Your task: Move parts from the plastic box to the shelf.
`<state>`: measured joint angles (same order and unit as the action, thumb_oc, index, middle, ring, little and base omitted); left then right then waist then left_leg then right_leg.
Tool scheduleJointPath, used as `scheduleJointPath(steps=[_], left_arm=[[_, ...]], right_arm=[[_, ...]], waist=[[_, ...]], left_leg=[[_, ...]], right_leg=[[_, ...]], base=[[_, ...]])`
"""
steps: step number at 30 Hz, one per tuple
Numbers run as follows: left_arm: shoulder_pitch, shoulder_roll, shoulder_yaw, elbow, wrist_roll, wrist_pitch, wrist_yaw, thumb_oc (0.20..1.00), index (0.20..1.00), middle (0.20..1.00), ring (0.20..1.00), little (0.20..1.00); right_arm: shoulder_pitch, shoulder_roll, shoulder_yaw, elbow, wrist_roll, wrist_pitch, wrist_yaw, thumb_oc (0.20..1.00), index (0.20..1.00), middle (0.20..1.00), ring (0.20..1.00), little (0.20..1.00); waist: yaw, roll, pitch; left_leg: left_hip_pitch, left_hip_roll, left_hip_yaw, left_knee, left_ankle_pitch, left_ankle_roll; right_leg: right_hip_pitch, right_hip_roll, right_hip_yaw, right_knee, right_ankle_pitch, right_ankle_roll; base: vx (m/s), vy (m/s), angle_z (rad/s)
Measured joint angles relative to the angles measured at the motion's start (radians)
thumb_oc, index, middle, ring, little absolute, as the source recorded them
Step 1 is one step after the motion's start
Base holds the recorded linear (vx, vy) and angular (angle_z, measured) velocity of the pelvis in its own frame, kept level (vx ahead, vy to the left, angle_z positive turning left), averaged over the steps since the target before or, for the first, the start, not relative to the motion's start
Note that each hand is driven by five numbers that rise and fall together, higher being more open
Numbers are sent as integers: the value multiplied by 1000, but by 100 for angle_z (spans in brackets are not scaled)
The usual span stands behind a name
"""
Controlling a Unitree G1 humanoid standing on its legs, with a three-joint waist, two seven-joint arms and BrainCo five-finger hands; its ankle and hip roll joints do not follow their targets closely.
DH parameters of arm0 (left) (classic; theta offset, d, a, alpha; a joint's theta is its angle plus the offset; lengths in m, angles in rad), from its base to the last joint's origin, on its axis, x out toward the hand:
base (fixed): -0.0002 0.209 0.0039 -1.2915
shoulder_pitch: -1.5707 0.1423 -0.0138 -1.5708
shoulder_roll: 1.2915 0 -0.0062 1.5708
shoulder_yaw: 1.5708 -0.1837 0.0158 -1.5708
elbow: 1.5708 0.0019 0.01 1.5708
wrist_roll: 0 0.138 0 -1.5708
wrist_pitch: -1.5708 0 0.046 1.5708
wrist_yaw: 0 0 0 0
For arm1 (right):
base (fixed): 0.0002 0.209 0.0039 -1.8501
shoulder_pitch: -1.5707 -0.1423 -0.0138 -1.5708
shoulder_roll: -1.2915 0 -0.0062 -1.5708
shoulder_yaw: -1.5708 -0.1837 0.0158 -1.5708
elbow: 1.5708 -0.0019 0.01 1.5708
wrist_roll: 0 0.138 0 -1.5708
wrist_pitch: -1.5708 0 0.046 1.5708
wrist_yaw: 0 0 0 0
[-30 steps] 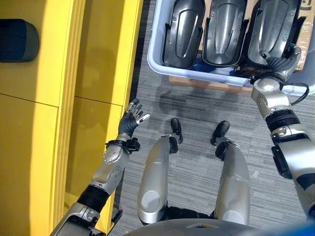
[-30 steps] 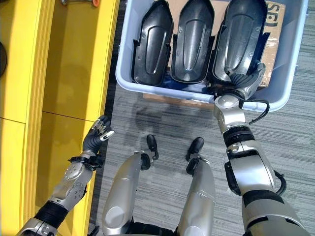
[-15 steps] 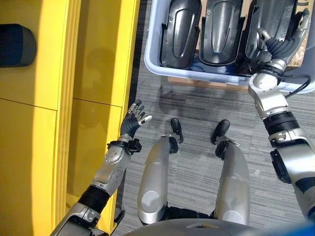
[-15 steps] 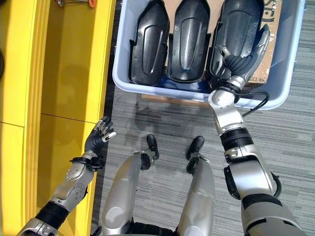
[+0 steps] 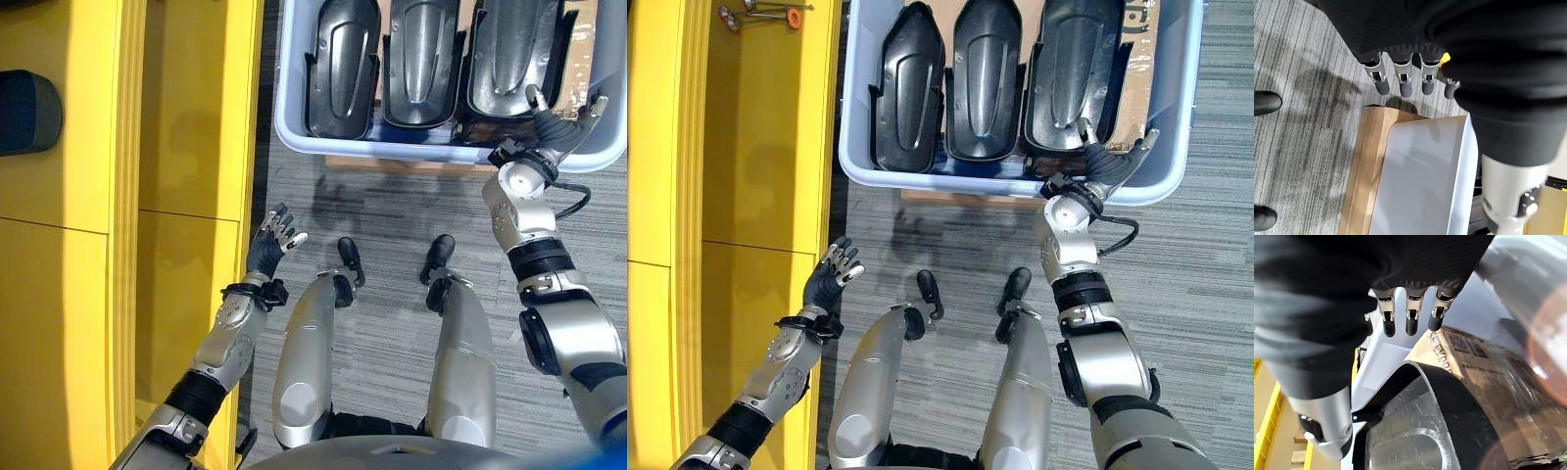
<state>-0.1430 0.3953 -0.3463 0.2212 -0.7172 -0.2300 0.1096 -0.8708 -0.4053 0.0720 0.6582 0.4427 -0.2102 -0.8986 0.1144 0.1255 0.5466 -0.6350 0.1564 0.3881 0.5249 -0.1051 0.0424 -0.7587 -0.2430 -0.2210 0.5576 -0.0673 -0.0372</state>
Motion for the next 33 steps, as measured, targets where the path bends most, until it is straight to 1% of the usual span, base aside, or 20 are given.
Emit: scheduleJointPath(steps=[5,9,11,15,16,20,24,26,29,33], left_arm=[[0,0,-1,0,0,0,1,1000,1000,1000,1000,1000],[0,1,-1,0,0,1,0,1000,1000,1000,1000,1000],[0,1,-1,0,0,1,0,1000,1000,1000,1000,1000],[-2,5,-1,-1,0,2,0,1000,1000,1000,1000,1000],[-2,7,-1,-1,0,4,0,1000,1000,1000,1000,1000],[-1,13,0,-1,-1,5,-2,1000,1000,1000,1000,1000],[1,14,1,-1,-2,8,-19,1000,1000,1000,1000,1000],[0,14,1,-1,-6,8,-23,1000,1000,1000,1000,1000],[0,17,2,-1,-7,8,-25,1000,1000,1000,1000,1000],[-2,28,2,0,-7,9,-26,1000,1000,1000,1000,1000]], right_arm=[[-8,-11,12,11,5,24,43,1000,1000,1000,1000,1000],[-54,-30,30,80,5,57,80,1000,1000,1000,1000,1000],[-71,-51,38,94,0,94,107,1000,1000,1000,1000,1000],[-84,-94,81,109,-68,146,110,1000,1000,1000,1000,1000],[-92,-111,99,113,-102,173,108,1000,1000,1000,1000,1000],[-120,-132,102,123,-126,220,109,1000,1000,1000,1000,1000],[-145,-155,102,176,-95,241,121,1000,1000,1000,1000,1000],[-150,-161,99,192,-63,242,128,1000,1000,1000,1000,1000],[-186,-181,96,250,45,229,149,1000,1000,1000,1000,1000],[-204,-206,97,283,71,239,190,1000,1000,1000,1000,1000]], waist=[[1,0,0],[4,0,0],[8,0,0],[11,0,0],[12,0,0],[13,0,0],[15,0,0],[15,0,0],[13,1,0],[16,1,0]], left_leg=[[0,0,1,-1,0,0],[-1,0,1,0,0,0],[-2,0,1,-1,0,0],[-10,0,1,0,0,0],[-14,0,3,2,-1,0],[-15,0,1,4,-1,-1],[-15,0,0,5,-1,-1],[-15,0,0,5,-2,-2],[-29,3,-5,21,-8,-4],[-40,7,-13,42,-14,-5]], right_leg=[[-1,0,0,0,0,0],[-2,0,0,1,-1,0],[-4,-1,0,1,-1,0],[-12,-1,0,1,-1,0],[-19,-2,1,6,-2,-1],[-21,-3,1,14,-8,-3],[-22,-3,1,16,-10,-4],[-22,-4,1,17,-11,-3],[-33,-5,0,31,-17,-4],[-41,-7,-1,53,-26,-12]], base=[[0,0,0],[0,-8,0],[0,0,0],[0,0,0],[22,-30,0],[5,-8,0],[0,0,0],[0,0,0],[20,-28,2],[20,-35,4]])
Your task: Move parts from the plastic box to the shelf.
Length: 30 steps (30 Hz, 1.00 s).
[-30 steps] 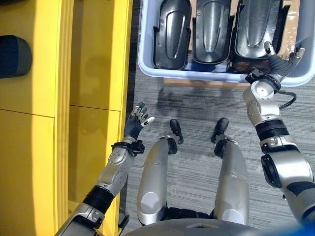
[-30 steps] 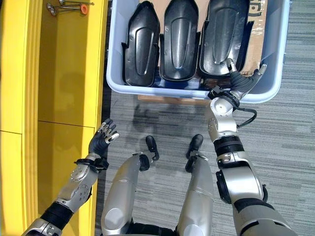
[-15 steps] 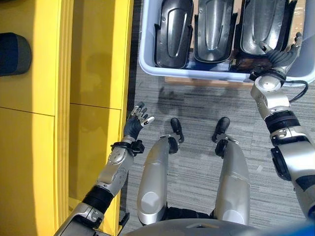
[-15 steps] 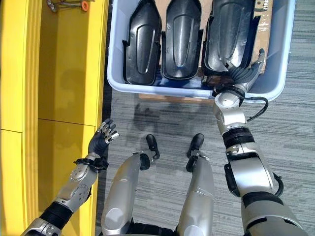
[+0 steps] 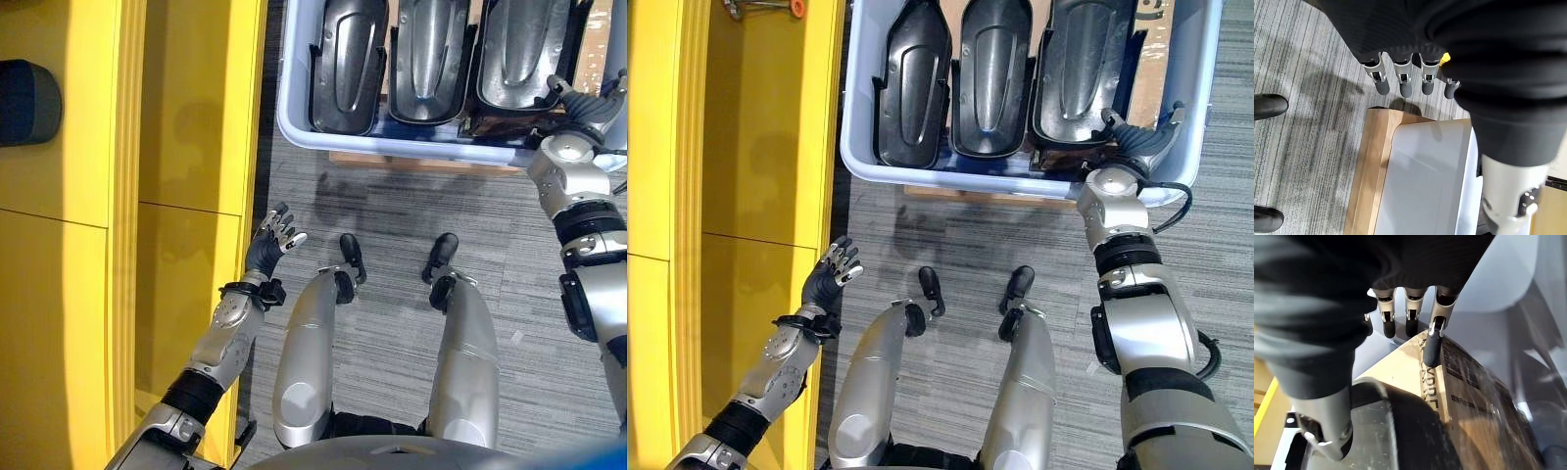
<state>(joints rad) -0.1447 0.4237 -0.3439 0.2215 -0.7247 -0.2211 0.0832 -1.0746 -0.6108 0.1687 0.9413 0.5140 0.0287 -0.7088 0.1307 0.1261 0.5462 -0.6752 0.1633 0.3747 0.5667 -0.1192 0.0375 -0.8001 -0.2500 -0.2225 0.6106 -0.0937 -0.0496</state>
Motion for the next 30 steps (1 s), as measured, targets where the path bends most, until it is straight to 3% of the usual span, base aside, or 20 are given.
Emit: scheduleJointPath(steps=[4,7,8,15,21,25,30], left_arm=[[0,16,1,0,0,1,-13,1000,1000,1000,1000,1000],[1,18,1,1,0,1,-18,1000,1000,1000,1000,1000],[1,18,1,0,0,1,-21,1000,1000,1000,1000,1000],[1,18,1,0,0,1,-21,1000,1000,1000,1000,1000],[2,23,4,3,0,0,-40,1000,1000,1000,1000,1000],[3,24,4,14,1,0,-42,1000,1000,1000,1000,1000],[2,26,14,19,0,-2,-43,1000,1000,1000,1000,1000]], right_arm=[[-9,3,10,33,20,36,42,1000,1000,1000,1000,1000],[-14,-5,48,38,-10,62,48,322,322,322,322,322],[-17,-11,51,38,-27,72,48,200,200,200,200,200],[-42,-61,136,38,-302,169,68,200,200,200,200,200],[-72,-125,269,37,-549,278,88,200,200,200,200,200],[-94,-138,271,41,-545,319,83,200,200,200,200,200],[-100,-133,264,61,-472,317,66,200,200,200,200,200]], waist=[[4,0,0],[3,0,0],[3,0,0],[-2,1,-1],[20,2,-1],[28,2,-1],[28,2,-1]], left_leg=[[-10,5,0,14,-3,-1],[-10,8,0,17,-3,-2],[-10,8,0,17,-3,-2],[-35,11,-3,32,-5,-1],[-54,12,-13,35,-5,-1],[-78,13,-26,49,-5,-1],[-78,11,-27,54,-7,0]], right_leg=[[-13,0,1,16,-4,-5],[-14,0,1,20,-8,-5],[-15,0,1,21,-8,-5],[-36,0,0,30,-8,-6],[-49,0,-5,35,-9,-7],[-61,-2,-15,40,-8,-13],[-64,-8,-15,51,-12,-16]], base=[[10,-18,-1],[0,0,0],[0,0,0],[0,0,0],[-1,-9,1],[-4,-15,6],[0,0,0]])
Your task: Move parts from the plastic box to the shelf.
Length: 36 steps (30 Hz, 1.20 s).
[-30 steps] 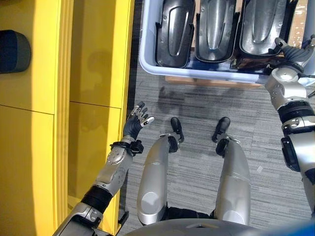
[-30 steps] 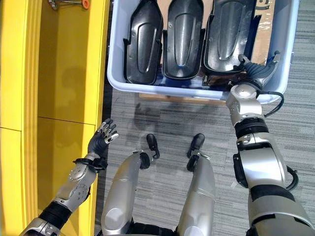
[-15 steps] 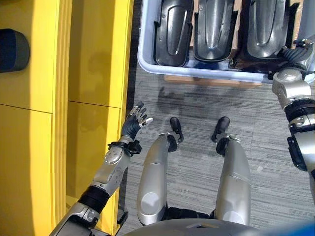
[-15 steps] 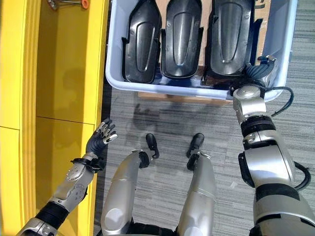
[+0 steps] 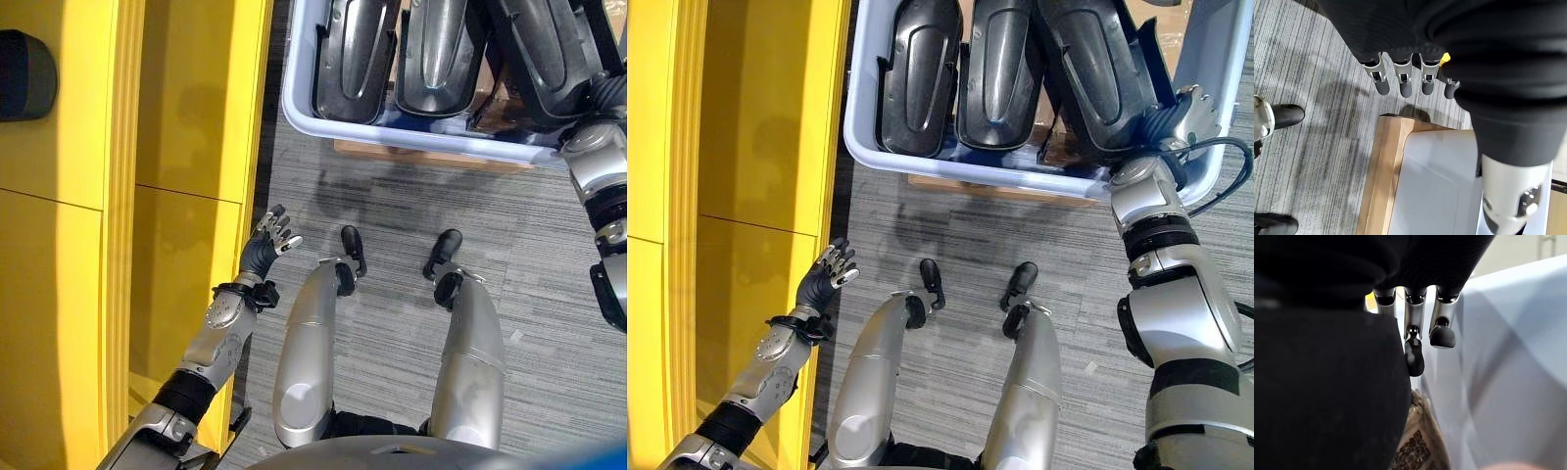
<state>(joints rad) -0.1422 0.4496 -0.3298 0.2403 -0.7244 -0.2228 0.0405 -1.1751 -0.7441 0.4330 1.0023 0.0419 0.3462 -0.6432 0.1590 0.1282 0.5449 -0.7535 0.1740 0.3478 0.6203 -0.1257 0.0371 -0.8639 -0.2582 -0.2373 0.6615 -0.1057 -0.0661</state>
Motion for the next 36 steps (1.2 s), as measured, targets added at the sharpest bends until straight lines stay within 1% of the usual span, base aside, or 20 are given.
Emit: scheduleJointPath(steps=[3,6,7,8,9,10,11,16,18,20,21,24,26,32,36], left_arm=[[1,0,0,0,0,0,-17,1000,1000,1000,1000,1000],[2,0,0,0,0,0,-22,1000,1000,1000,1000,1000],[2,0,0,0,0,-1,-22,1000,1000,1000,1000,1000],[2,0,0,0,0,-1,-22,1000,1000,1000,1000,1000],[2,0,0,0,0,-4,-22,1000,1000,1000,1000,1000],[2,0,1,0,0,-5,-22,1000,1000,1000,1000,1000],[2,0,2,0,0,-7,-22,1000,1000,1000,1000,1000],[5,-6,13,0,-1,-9,-29,1000,1000,1000,1000,1000],[8,-6,15,0,0,-11,-33,1000,1000,1000,1000,1000],[12,-6,19,0,0,-11,-33,1000,1000,1000,1000,1000],[12,-6,20,0,1,-11,-33,1000,1000,1000,1000,1000],[15,-7,20,0,2,-9,-32,1000,1000,1000,1000,1000],[34,-7,26,-1,2,-8,-33,1000,1000,1000,1000,1000],[48,-8,27,0,29,-5,-35,1000,1000,1000,1000,1000],[48,-7,27,9,29,-5,-36,1000,1000,1000,1000,1000]], right_arm=[[-4,12,-26,33,71,-16,-29,200,200,200,200,200],[-3,23,-44,47,137,-53,-61,200,200,200,200,200],[0,25,-57,50,174,-80,-72,200,200,200,200,200],[7,33,-82,55,230,-123,-87,200,200,200,200,200],[26,51,-141,55,294,-191,-108,200,200,200,200,200],[66,81,-202,47,322,-267,-123,200,200,200,200,200],[85,88,-205,38,330,-288,-128,200,200,200,200,200],[196,135,-242,-55,324,-361,-166,200,200,200,200,200],[227,154,-241,-96,279,-366,-191,200,200,200,200,200],[244,155,-235,-159,199,-371,-209,200,200,200,200,200],[246,154,-235,-176,171,-371,-221,200,200,200,200,200],[248,153,-236,-226,129,-371,-239,200,200,200,200,200],[253,148,-239,-279,82,-375,-246,200,200,200,200,200],[263,144,-263,-280,74,-376,-222,200,200,200,200,200],[281,143,-266,-278,134,-377,-181,200,200,200,200,200]], waist=[[5,0,0],[6,0,0],[5,1,0],[4,1,-1],[1,2,-2],[-3,4,-2],[-5,4,-3],[-9,6,-4],[-18,6,-4],[-37,6,-4],[-40,6,-4],[-52,6,-4],[-59,7,-4],[-56,6,-4],[-58,6,-4]], left_leg=[[-2,1,-4,10,-1,0],[-2,1,-4,9,-2,-2],[-2,1,-4,10,-3,-2],[-2,0,-4,10,-3,-2],[1,-1,-4,11,-2,0],[14,0,-2,6,-3,0],[23,0,-2,6,-4,0],[94,1,7,-33,-1,-3],[131,-2,14,-58,0,-5],[180,-9,22,-98,11,-6],[196,-10,26,-111,13,-6],[250,-18,29,-147,22,-10],[328,-27,34,-193,30,-18],[397,-35,33,-226,39,-24],[449,-38,31,-243,40,-26]], right_leg=[[0,-2,-1,7,-7,6],[1,-3,-1,8,-6,7],[2,-3,-1,8,-6,7],[2,-3,-1,8,-6,7],[4,-3,0,7,-5,8],[18,1,1,0,-4,9],[26,3,2,-1,-1,4],[93,15,3,-39,11,12],[126,18,5,-59,16,15],[174,24,6,-98,20,24],[188,26,7,-109,24,26],[239,30,7,-137,33,28],[306,34,5,-161,33,34],[368,36,0,-171,28,32],[418,34,-3,-177,19,34]], base=[[-5,-7,2],[0,0,0],[0,0,0],[0,0,0],[-16,22,-3],[-13,20,-5],[-10,16,-7],[-10,7,-6],[-5,6,-7],[7,18,-5],[14,22,-5],[6,5,-1],[35,-5,-1],[0,0,0],[45,26,2]])
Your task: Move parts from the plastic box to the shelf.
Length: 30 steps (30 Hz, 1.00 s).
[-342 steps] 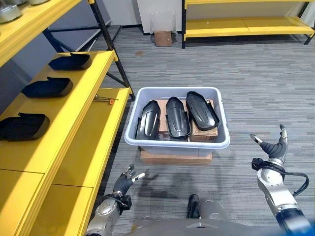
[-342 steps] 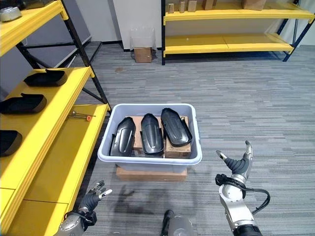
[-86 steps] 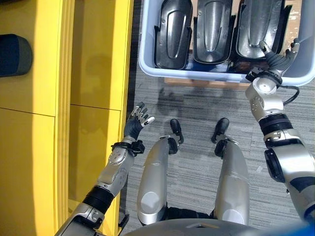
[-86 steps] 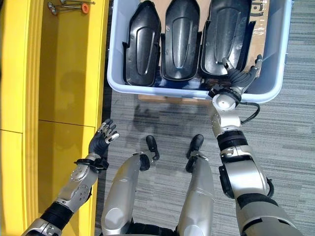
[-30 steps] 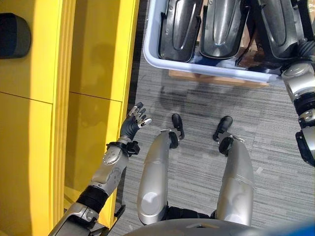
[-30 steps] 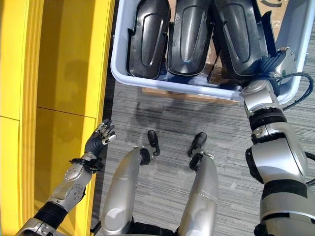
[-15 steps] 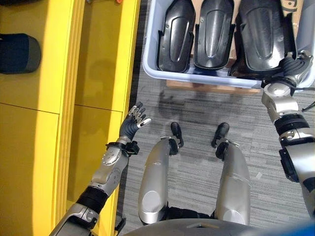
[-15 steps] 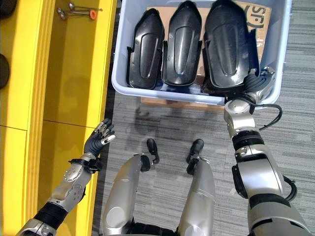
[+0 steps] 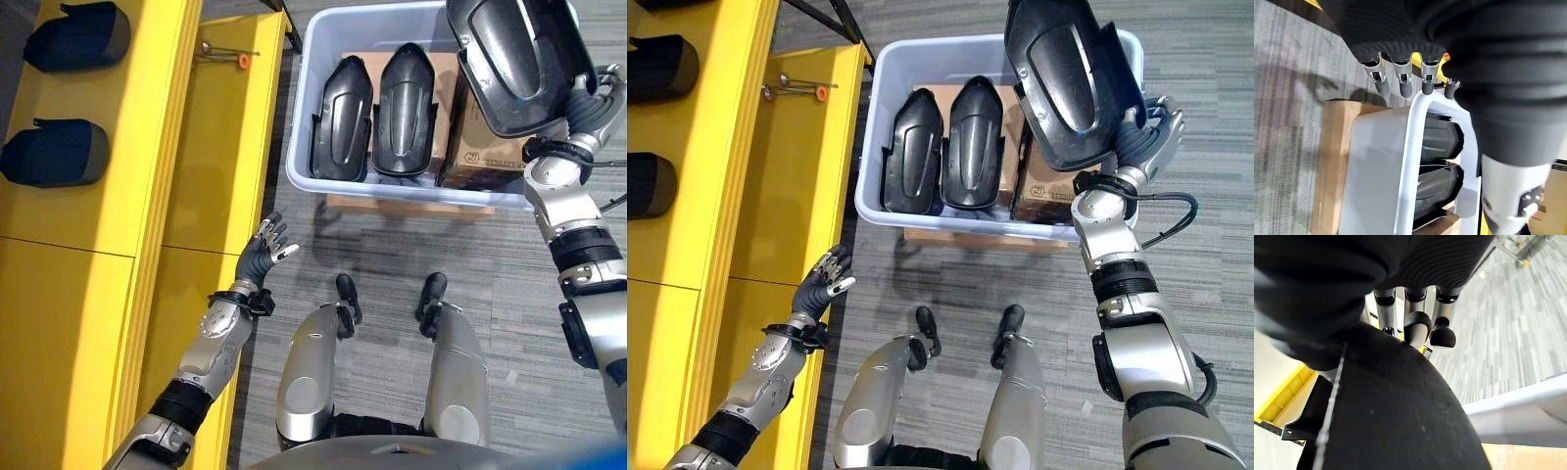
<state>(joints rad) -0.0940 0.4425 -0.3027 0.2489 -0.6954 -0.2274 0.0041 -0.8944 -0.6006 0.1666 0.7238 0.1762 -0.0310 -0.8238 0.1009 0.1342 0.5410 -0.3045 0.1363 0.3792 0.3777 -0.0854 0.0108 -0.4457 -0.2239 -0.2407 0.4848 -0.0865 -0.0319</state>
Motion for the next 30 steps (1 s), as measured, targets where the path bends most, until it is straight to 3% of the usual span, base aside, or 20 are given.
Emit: scheduleJointPath(steps=[3,8,16,20,23,24,30], left_arm=[[2,-1,0,2,0,1,2,1000,1000,1000,1000,1000],[12,-2,7,8,0,2,4,1000,1000,1000,1000,1000],[80,-37,76,10,0,8,34,1000,1000,1000,1000,1000],[104,-61,76,9,1,7,44,1000,1000,1000,1000,1000],[113,-73,76,9,14,6,42,1000,1000,1000,1000,1000],[117,-76,72,11,20,6,38,1000,1000,1000,1000,1000],[133,-75,71,11,24,23,53,1000,1000,1000,1000,1000]], right_arm=[[11,4,-1,3,69,-1,41,200,200,200,200,200],[41,18,-3,3,198,-7,200,200,200,200,200,200],[172,142,54,-176,373,-2,453,200,200,200,200,200],[228,198,123,-280,434,25,477,200,200,200,200,200],[271,231,158,-318,454,42,485,200,200,200,200,200],[301,242,160,-318,469,48,476,200,200,200,200,200],[357,307,254,-384,485,72,482,200,200,200,200,200]], waist=[[0,0,0],[-1,0,0],[1,1,-1],[5,1,-6],[15,-2,-57],[6,-5,-79],[29,-15,-169]], left_leg=[[27,-4,0,-19,6,-3],[73,-11,-2,-53,21,-6],[157,-12,-7,-110,37,-26],[204,-12,-13,-148,41,-33],[217,15,57,-170,57,-35],[259,28,110,-200,70,-39],[259,4,77,-206,79,-30]], right_leg=[[24,0,-1,-8,-2,2],[61,-3,-9,-15,-11,2],[128,-2,-30,-7,-39,-7],[181,-20,-69,9,-68,-13],[213,-49,-130,13,-98,-18],[257,-64,-172,2,-101,-1],[306,-90,-230,-18,-109,24]], base=[[22,19,1],[12,8,2],[35,33,4],[32,58,27],[84,122,70],[147,199,85],[134,179,35]])
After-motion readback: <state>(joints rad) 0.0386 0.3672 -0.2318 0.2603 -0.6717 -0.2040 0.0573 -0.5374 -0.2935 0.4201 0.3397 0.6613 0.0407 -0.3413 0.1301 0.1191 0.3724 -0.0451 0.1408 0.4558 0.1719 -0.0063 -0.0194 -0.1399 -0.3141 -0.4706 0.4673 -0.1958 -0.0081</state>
